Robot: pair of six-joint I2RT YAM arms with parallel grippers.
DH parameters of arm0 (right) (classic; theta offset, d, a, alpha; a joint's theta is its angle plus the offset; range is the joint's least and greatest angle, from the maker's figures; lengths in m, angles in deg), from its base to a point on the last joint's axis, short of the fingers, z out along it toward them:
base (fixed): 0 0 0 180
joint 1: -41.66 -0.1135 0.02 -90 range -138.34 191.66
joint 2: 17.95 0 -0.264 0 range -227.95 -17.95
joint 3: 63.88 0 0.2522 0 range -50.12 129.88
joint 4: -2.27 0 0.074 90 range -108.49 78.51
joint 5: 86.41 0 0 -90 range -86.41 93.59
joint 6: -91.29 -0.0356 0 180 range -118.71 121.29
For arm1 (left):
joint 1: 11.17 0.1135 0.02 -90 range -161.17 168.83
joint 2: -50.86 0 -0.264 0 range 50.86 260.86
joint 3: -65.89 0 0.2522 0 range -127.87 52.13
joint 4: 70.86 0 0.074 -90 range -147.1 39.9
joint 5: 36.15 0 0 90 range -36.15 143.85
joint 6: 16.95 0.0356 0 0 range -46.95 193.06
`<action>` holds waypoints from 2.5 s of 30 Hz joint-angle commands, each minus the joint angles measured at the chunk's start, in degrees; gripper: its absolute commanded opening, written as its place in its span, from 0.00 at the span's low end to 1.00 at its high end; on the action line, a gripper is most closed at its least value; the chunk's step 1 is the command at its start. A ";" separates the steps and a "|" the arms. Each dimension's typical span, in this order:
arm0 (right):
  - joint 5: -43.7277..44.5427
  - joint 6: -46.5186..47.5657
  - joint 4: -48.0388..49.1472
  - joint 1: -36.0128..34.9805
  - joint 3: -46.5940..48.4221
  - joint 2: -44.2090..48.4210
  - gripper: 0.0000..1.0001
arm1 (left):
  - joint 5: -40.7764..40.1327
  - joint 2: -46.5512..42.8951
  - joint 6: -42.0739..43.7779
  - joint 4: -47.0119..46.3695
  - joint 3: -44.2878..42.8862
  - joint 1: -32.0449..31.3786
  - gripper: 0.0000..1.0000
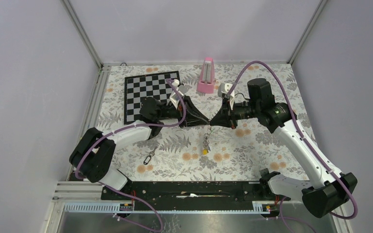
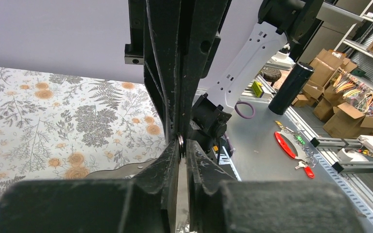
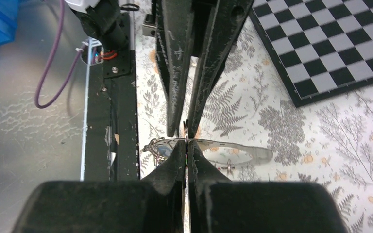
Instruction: Put the keys on the keyring
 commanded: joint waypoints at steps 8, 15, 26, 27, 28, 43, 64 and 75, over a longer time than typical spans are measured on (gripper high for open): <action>11.75 5.01 -11.65 -2.42 7.10 -2.40 0.00 | 1.12 -2.79 25.39 29.74 -10.44 -0.09 0.40; 12.98 5.04 -11.96 -3.11 7.99 -3.17 0.00 | 0.45 -2.46 34.07 41.18 -13.09 -1.54 0.42; 12.57 4.21 -11.13 -3.20 7.35 -3.21 0.00 | 0.50 -2.00 35.05 42.03 -13.09 -2.38 0.22; 12.55 4.24 -11.02 -3.21 7.18 -3.15 0.00 | 0.46 -2.01 35.01 42.01 -13.09 -2.39 0.20; 12.59 4.22 -11.05 -3.20 7.05 -3.14 0.00 | 0.46 -2.00 34.97 42.01 -13.15 -2.40 0.18; 13.55 4.34 -10.33 -3.15 4.59 -1.78 0.00 | 1.26 -2.52 34.13 40.58 -12.43 -2.40 0.07; 12.28 1.87 -5.87 -1.64 4.08 2.59 0.42 | -0.07 -3.61 2.56 -0.21 -1.78 0.29 0.00; 8.07 3.72 -7.26 -1.52 5.50 1.21 0.41 | 0.50 -3.42 2.27 -0.58 -1.53 0.24 0.00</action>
